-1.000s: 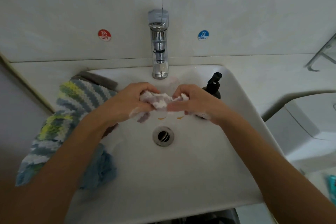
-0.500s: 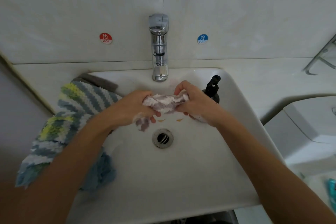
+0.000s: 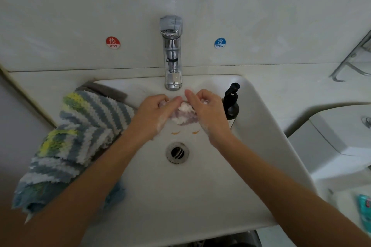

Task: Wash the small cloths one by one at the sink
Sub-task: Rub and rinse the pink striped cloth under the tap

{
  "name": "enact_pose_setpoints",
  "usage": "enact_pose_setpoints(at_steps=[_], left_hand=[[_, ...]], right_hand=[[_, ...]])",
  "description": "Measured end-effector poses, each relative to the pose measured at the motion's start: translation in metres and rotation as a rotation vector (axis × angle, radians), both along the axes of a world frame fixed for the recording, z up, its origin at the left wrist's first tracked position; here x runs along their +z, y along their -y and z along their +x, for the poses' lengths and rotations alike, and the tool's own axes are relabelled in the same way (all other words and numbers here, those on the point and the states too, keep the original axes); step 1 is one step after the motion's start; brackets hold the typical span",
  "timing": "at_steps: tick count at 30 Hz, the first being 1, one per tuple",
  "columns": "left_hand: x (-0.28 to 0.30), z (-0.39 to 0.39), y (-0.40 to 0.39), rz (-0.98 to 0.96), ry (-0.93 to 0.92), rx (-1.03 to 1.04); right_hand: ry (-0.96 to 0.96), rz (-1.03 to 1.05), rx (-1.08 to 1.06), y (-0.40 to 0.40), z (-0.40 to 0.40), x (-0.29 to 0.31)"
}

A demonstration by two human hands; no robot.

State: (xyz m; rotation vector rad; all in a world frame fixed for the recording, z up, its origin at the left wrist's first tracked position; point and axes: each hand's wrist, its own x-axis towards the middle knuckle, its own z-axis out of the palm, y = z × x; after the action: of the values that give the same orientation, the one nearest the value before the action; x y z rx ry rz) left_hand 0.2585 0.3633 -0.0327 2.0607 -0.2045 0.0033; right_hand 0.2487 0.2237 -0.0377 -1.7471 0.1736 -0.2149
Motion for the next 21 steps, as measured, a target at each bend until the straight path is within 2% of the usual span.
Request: enact_pose_setpoints(at_steps=[2, 6, 9, 12, 16, 19, 21], left_hand=[[-0.008, -0.008, 0.015, -0.088, 0.09, 0.104], [-0.016, -0.007, 0.029, -0.281, 0.035, 0.286], [-0.017, -0.027, 0.039, -0.35, 0.092, 0.246], [-0.017, -0.04, 0.045, -0.366, 0.129, 0.205], [-0.025, -0.013, 0.031, -0.44, 0.073, 0.312], [-0.029, -0.032, 0.036, -0.334, 0.152, 0.262], [-0.024, -0.046, 0.047, -0.301, 0.223, 0.224]], right_hand=[[0.01, 0.075, -0.081, -0.009, 0.0, -0.001], [-0.007, 0.2, -0.084, -0.03, -0.011, -0.003], [-0.02, 0.27, -0.137, -0.031, -0.009, 0.0], [-0.054, 0.306, -0.218, -0.029, -0.004, 0.004], [-0.086, 0.234, -0.095, -0.046, -0.029, -0.005], [-0.09, 0.176, -0.058, -0.038, -0.017, -0.005], [-0.081, 0.174, -0.115, -0.026, -0.005, 0.0]])
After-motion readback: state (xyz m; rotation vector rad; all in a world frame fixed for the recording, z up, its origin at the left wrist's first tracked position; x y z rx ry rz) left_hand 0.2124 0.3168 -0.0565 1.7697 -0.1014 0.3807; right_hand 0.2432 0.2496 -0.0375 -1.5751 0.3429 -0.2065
